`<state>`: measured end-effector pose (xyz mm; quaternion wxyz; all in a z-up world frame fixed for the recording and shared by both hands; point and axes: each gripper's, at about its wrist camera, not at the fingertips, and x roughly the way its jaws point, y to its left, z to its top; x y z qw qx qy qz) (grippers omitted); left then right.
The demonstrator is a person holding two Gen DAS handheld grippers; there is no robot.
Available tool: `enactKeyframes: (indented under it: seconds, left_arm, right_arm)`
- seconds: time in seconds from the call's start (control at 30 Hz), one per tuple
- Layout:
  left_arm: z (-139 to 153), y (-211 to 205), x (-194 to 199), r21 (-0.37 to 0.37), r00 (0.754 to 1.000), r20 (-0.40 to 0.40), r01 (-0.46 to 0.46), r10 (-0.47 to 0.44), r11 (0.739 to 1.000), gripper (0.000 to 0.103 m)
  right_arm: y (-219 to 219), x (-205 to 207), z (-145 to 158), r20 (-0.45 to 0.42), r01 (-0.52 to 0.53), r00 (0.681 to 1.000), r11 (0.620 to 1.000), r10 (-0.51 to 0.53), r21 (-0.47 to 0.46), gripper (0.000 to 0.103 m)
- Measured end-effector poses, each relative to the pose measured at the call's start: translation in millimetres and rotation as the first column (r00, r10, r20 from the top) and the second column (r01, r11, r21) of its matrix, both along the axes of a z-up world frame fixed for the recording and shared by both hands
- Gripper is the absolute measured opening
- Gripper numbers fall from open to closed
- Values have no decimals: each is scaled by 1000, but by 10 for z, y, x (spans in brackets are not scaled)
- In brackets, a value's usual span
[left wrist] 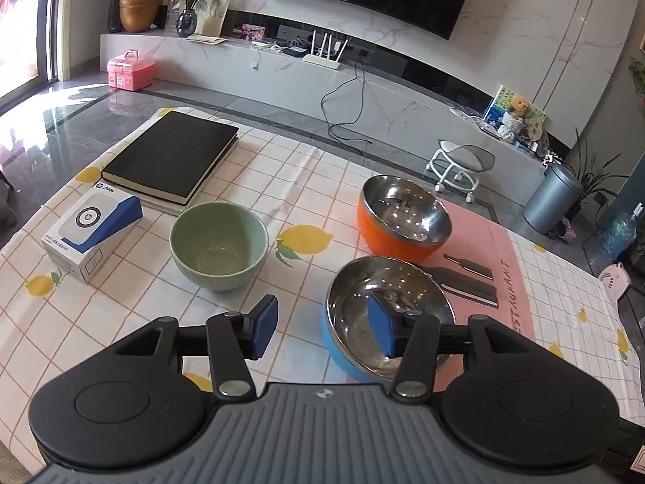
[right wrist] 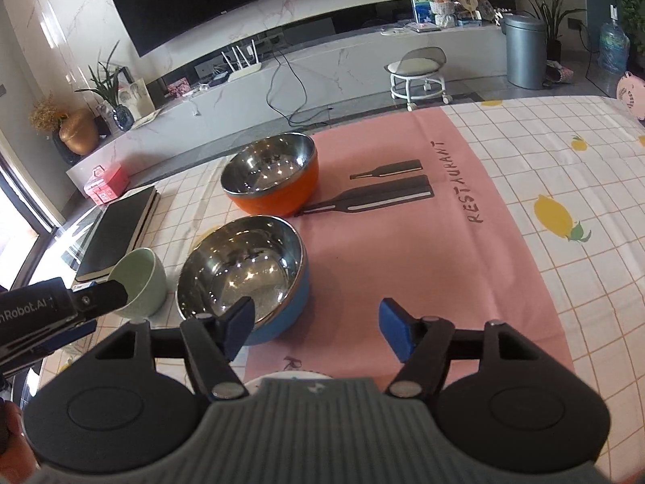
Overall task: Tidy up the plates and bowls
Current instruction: 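Move both grippers to the rim of the blue steel bowl, then close both grippers on the blue bowl rim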
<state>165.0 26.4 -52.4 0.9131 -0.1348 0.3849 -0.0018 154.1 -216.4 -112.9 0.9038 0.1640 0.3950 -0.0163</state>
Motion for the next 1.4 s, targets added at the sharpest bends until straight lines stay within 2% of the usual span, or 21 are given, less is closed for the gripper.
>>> enactKeyframes:
  seconds: [0.2, 0.43, 0.5, 0.57, 0.6, 0.63, 0.7, 0.77, 0.83, 0.87, 0.9, 0.93, 1.0, 1.1, 1.2, 1.33, 1.4]
  left_arm:
    - [-210, 80, 362, 15, 998, -54, -44, 44, 999, 59]
    - [-436, 42, 642, 39, 994, -109, -25, 29, 999, 58]
    - [-468, 35, 663, 34, 995, -95, -25, 28, 999, 57]
    - [-468, 29, 678, 38, 996, -85, -18, 21, 999, 48]
    - [-469, 22, 697, 46, 995, -98, -15, 19, 999, 37]
    - [-472, 14, 724, 49, 993, -117, -8, 14, 999, 32]
    - [-497, 11, 751, 50, 991, -134, -3, 10, 999, 28]
    - [-532, 1, 773, 68, 988, -153, -3, 14, 998, 23]
    - [-562, -8, 781, 85, 988, -155, -7, 20, 996, 18]
    - [-566, -13, 778, 87, 988, -152, -1, 14, 996, 14]
    - [-569, -17, 775, 85, 988, -157, 10, 4, 996, 5]
    - [-570, -18, 769, 74, 987, -161, 19, -7, 997, 0]
    - [-533, -39, 732, 65, 989, -149, 34, -24, 997, 0]
    - [-391, -81, 626, 98, 994, -99, 49, -39, 994, 0]
    - [-215, -106, 512, 17, 993, -80, 93, -92, 995, 0]
    - [-65, -223, 366, 50, 994, -27, 107, -105, 993, 0]
    - [-55, -199, 346, 43, 995, -30, 100, -99, 994, 0]
  right_arm:
    - [75, 426, -88, -54, 11, 998, 999, -9, 37, 68]
    - [184, 852, -301, -143, 13, 990, 997, -3, 73, 66]
    - [214, 922, -372, -163, 11, 987, 997, 1, 76, 60]
    - [217, 960, -419, -178, 6, 984, 996, 10, 90, 51]
    - [218, 963, -435, -180, 4, 983, 995, 13, 96, 49]
    - [221, 963, -448, -182, 2, 983, 995, 16, 96, 46]
    - [232, 969, -457, -181, 4, 983, 997, 11, 80, 39]
    - [226, 973, -473, -181, 6, 984, 997, 8, 77, 25]
    - [207, 976, -494, -189, 6, 982, 995, 13, 96, 17]
    - [193, 980, -505, -197, 9, 980, 994, 12, 106, 12]
    - [187, 978, -516, -203, 13, 979, 994, 9, 106, 11]
    - [183, 967, -522, -199, 14, 980, 994, 8, 109, 10]
    - [191, 943, -517, -197, 12, 980, 994, 9, 106, 10]
    - [215, 886, -479, -201, 1, 979, 995, 18, 97, 11]
    - [196, 780, -396, -177, -16, 984, 994, 35, 107, 11]
    - [151, 611, -276, -156, -35, 986, 988, 59, 152, 10]
    - [177, 591, -265, -167, -30, 985, 996, 45, 90, 7]
